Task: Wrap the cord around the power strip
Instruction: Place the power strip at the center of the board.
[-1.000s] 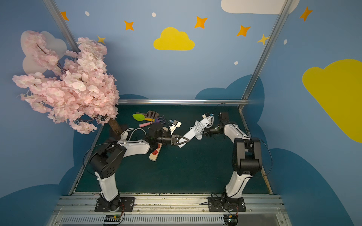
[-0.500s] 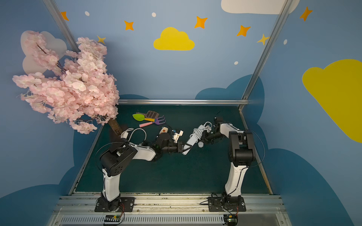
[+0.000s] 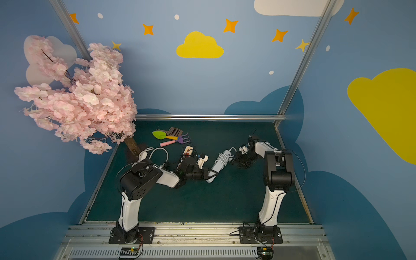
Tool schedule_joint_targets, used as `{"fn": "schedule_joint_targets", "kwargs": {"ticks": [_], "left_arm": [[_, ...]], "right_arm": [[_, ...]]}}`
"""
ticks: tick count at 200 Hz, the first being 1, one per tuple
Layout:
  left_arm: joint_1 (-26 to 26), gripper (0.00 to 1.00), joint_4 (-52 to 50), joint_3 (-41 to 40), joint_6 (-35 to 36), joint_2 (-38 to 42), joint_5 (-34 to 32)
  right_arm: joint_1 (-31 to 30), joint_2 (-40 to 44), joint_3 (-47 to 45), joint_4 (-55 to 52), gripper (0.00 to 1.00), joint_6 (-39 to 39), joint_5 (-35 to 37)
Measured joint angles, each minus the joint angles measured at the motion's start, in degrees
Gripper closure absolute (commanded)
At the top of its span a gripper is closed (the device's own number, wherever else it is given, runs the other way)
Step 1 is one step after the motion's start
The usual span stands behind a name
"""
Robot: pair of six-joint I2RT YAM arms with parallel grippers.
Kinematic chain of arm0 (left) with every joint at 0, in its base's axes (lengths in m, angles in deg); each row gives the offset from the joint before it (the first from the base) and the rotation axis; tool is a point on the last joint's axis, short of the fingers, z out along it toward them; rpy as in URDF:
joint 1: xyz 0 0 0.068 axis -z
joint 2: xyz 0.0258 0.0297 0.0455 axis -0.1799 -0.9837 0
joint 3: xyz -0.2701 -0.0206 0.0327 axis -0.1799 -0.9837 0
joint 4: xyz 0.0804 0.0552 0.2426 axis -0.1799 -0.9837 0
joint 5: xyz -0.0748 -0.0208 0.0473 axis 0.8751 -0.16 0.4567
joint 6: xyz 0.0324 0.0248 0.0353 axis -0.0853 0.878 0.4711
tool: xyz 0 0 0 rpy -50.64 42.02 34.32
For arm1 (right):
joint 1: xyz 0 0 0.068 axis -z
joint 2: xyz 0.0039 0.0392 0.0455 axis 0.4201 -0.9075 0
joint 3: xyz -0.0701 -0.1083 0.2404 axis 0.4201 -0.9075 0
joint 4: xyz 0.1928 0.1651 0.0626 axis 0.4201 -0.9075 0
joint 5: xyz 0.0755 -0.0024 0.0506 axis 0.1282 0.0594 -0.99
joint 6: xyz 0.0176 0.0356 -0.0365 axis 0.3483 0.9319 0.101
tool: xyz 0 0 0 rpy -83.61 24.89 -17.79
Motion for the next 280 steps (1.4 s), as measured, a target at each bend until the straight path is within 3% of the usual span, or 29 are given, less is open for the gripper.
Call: {"fn": "schedule_joint_targets", "kwargs": {"ticks": [67,99,134,163,173,194,211,236,280], "left_arm": [[1.2,0.88,-2.3,0.4,1.1,0.7,-2.6],[3.2,0.78,-5.0,1.0,1.4,1.6,-5.9],[4.8,0.72,-7.0,1.6,1.5,1.9,-8.4],[5.0,0.56,-9.3,1.6,1.9,2.7,-9.3],[4.9,0.45,-10.9,1.5,1.9,3.4,-9.3],[5.0,0.31,-18.5,1.6,4.4,7.8,-9.9],[5.0,0.26,-26.8,1.7,7.8,12.9,-10.9],[5.0,0.25,-37.2,1.7,12.5,22.2,-12.4],[4.9,0.25,-46.6,1.9,19.5,34.4,-16.2]], "right_arm": [[0.3,10.0,-0.3,-2.2,0.3,1.8,2.3],[-5.3,15.8,-3.5,2.5,0.26,11.8,4.0],[-12.9,13.3,-4.6,6.6,0.28,22.4,9.3],[-16.3,7.3,-0.9,6.1,0.36,26.0,13.3],[-17.5,5.7,1.1,5.4,0.38,26.3,15.0],[-18.9,3.9,3.9,3.2,0.42,25.9,18.2],[-19.4,3.6,4.8,2.4,0.41,25.1,20.0],[-19.9,3.3,6.1,1.7,0.38,23.6,22.8],[-21.1,2.0,7.8,-0.6,0.31,20.7,27.6]]}}
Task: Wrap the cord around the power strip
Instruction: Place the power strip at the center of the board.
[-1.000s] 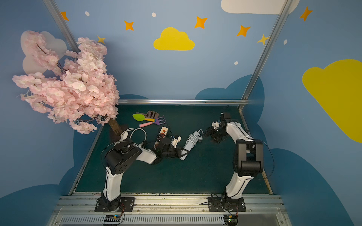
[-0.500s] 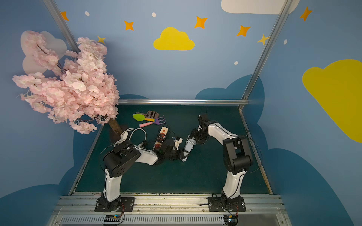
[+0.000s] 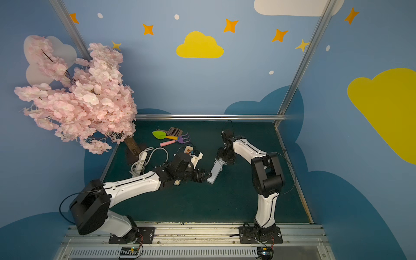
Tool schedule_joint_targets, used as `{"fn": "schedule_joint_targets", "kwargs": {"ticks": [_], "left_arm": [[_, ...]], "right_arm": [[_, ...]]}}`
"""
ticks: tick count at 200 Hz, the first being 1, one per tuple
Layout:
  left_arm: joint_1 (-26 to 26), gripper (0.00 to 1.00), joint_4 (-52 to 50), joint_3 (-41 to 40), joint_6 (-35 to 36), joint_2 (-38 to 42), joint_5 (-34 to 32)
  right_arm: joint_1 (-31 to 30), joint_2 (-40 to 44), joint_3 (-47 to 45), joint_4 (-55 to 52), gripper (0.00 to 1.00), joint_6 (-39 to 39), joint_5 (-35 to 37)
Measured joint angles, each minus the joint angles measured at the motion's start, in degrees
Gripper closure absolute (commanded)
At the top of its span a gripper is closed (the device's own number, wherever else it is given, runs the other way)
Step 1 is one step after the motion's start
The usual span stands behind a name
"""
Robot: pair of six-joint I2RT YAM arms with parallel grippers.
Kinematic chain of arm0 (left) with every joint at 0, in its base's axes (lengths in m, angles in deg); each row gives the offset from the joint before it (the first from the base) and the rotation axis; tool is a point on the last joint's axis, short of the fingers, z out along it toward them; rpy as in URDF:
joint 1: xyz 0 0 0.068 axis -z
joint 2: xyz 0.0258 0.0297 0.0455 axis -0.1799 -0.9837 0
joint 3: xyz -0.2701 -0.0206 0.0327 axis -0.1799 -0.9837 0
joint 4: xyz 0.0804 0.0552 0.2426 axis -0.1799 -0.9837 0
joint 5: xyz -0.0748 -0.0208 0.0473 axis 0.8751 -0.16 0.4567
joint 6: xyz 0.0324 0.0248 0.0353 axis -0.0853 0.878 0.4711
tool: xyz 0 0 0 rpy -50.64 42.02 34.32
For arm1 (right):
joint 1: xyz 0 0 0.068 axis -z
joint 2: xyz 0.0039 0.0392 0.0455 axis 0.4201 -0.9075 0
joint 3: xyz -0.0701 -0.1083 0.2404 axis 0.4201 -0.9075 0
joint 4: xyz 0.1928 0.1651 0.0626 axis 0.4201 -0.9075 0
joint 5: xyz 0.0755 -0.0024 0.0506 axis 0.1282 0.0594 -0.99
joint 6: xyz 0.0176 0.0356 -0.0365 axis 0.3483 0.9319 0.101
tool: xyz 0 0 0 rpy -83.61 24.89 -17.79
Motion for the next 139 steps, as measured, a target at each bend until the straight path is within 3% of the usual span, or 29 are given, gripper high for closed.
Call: {"fn": "schedule_joint_targets", "kwargs": {"ticks": [54,139], "left_arm": [[-1.8,0.25,-5.0,-1.6,4.9,5.9,-4.3],[-4.6,0.25,-7.1,-4.1,9.0,14.5,-8.5]], "right_arm": [[-1.6,0.0,3.8,-3.8,0.21,-3.0,3.7],[-1.7,1.6,4.6,-6.6,0.19,-5.7,6.3]]}}
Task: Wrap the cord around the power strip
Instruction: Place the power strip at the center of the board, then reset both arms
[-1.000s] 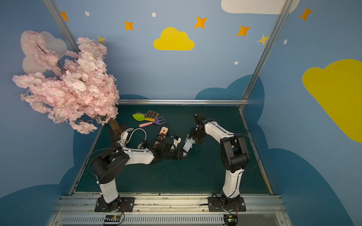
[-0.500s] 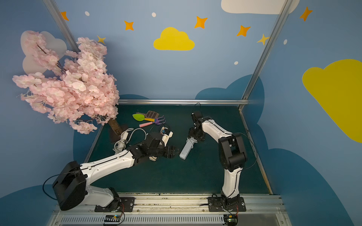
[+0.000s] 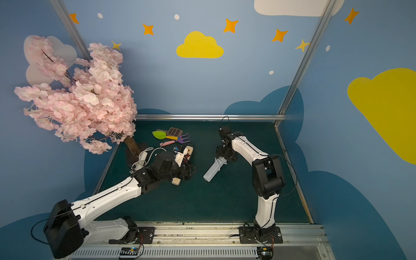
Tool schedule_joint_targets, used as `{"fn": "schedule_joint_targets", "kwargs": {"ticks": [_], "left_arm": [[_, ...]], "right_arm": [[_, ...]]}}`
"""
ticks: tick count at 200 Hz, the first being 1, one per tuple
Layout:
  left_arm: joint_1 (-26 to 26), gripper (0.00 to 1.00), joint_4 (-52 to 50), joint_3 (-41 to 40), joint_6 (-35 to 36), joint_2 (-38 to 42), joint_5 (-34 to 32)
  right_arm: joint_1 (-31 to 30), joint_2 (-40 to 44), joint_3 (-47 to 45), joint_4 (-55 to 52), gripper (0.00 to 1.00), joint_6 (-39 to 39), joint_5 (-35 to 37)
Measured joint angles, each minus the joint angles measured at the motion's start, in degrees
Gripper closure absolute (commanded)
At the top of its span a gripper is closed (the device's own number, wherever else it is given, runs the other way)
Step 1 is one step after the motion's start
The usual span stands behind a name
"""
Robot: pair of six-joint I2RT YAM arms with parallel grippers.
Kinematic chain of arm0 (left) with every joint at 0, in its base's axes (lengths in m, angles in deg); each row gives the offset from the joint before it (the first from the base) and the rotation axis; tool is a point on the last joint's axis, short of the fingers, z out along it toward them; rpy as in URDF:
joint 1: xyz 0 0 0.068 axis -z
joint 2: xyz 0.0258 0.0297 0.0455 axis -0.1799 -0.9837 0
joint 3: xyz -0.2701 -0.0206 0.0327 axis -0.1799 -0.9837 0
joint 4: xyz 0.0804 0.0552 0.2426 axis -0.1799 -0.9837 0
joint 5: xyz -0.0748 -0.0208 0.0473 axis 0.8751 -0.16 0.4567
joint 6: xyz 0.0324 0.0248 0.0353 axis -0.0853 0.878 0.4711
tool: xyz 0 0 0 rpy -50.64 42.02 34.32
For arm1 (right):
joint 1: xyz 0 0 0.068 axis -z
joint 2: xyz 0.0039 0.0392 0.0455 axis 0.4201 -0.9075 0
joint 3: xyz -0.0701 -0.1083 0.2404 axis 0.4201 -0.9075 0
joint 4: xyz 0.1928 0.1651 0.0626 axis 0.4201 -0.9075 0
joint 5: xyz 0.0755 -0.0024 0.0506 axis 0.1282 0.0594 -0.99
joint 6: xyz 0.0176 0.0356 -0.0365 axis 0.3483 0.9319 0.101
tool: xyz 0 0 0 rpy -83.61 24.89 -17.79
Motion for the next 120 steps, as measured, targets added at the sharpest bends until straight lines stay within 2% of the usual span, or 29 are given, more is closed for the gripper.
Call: {"fn": "schedule_joint_targets", "kwargs": {"ticks": [19,33,52,76,94,120], "left_arm": [[-0.9,0.25,-1.0,-0.9,1.2,2.0,-0.8],[-2.2,0.24,-1.4,-2.1,2.8,4.6,-2.4],[-4.1,0.2,-0.1,-5.0,6.9,9.8,-6.9],[-7.0,0.18,8.7,-12.8,14.3,16.4,-14.3],[-12.0,0.18,13.8,-17.3,17.3,16.5,-20.2],[-20.2,0.17,22.5,-24.2,20.2,13.9,-30.5]], "right_arm": [[0.0,2.8,-1.4,0.6,0.17,-1.7,1.7],[0.0,8.4,-5.5,3.0,0.15,-4.3,4.0],[0.0,21.2,-15.5,10.3,0.13,-10.2,8.4],[1.6,37.4,-30.8,25.4,0.12,-19.4,12.0],[6.7,43.7,-40.2,35.5,0.12,-24.4,14.6],[16.8,44.6,-48.6,45.1,0.12,-25.9,18.4]]}}
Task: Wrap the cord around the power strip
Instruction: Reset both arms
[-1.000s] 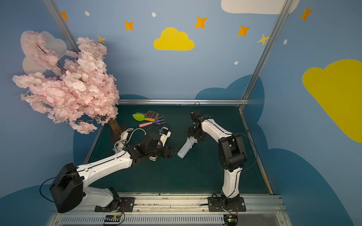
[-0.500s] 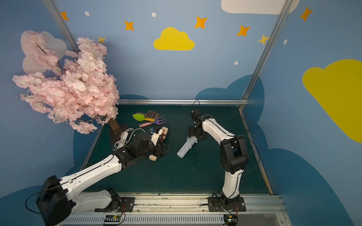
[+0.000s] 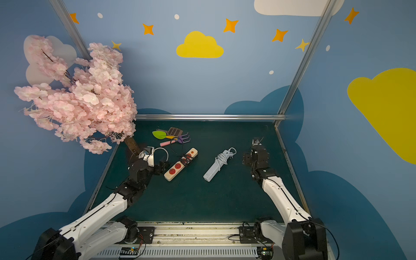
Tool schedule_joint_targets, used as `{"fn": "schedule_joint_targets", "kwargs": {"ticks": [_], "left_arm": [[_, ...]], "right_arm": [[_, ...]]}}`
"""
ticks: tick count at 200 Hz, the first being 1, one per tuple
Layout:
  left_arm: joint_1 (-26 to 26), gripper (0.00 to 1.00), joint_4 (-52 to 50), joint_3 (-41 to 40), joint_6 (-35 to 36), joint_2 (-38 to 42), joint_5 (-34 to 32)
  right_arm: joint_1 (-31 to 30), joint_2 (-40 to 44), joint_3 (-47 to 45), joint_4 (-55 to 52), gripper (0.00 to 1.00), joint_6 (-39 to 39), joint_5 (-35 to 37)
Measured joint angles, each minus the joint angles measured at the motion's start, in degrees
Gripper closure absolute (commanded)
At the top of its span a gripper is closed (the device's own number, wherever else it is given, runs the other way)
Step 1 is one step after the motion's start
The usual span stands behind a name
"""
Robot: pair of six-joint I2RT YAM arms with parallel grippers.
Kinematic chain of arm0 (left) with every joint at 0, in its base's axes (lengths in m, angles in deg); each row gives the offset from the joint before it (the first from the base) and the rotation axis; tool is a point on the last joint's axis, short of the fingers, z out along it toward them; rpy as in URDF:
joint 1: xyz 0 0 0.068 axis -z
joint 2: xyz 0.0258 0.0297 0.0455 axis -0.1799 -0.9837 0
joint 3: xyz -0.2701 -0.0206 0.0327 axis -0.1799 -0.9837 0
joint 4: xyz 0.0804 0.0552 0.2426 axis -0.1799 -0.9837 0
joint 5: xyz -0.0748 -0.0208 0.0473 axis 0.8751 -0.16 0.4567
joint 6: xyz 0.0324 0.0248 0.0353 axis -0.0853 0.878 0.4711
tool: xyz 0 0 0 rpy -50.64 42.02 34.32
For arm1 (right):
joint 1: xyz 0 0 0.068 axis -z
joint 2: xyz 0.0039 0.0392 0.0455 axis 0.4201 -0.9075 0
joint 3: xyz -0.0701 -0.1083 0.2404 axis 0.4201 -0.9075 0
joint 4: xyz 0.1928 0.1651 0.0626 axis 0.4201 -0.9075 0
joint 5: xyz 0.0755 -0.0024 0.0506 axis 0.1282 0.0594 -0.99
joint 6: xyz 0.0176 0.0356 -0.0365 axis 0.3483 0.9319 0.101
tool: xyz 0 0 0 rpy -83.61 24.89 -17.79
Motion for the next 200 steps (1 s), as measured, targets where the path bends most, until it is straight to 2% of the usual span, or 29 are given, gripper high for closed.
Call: {"fn": "schedule_joint_targets", "kwargs": {"ticks": [15,35,67,98,121,133,143,173,200], "left_arm": [[-3.9,0.16,4.2,-3.9,1.0,-1.6,-3.3],[-9.1,0.16,9.4,-7.3,1.3,-5.3,-4.8],[-16.1,0.15,20.6,-8.5,1.2,-16.9,1.4],[-18.1,0.15,25.8,-6.1,2.4,-23.3,8.9],[-19.9,0.13,33.6,-6.1,2.5,-27.4,12.3],[-20.3,0.01,38.8,-6.2,3.2,-30.8,13.1],[-20.5,0.0,42.8,-6.4,3.4,-33.1,13.7],[-20.5,0.0,44.1,-7.0,2.8,-32.9,14.6],[-20.9,0.0,46.4,-7.3,2.4,-33.9,15.1]], "right_arm": [[3.0,-0.7,-4.0,5.1,0.12,0.1,1.2],[3.6,-4.8,-5.8,9.9,0.13,0.2,1.6],[3.5,-12.5,-5.9,15.2,0.13,-2.4,1.6],[3.5,-13.3,-8.9,21.9,0.13,-4.9,1.3],[3.5,-13.1,-10.8,24.7,0.14,-6.4,-0.4],[3.5,-12.5,-11.6,25.8,0.14,-7.5,-1.8],[3.1,-11.8,-12.3,26.8,0.13,-8.2,-2.7],[2.5,-8.9,-14.2,28.6,0.13,-8.3,-6.9],[2.5,-9.4,-16.6,34.4,0.12,-7.5,-10.4]]}}
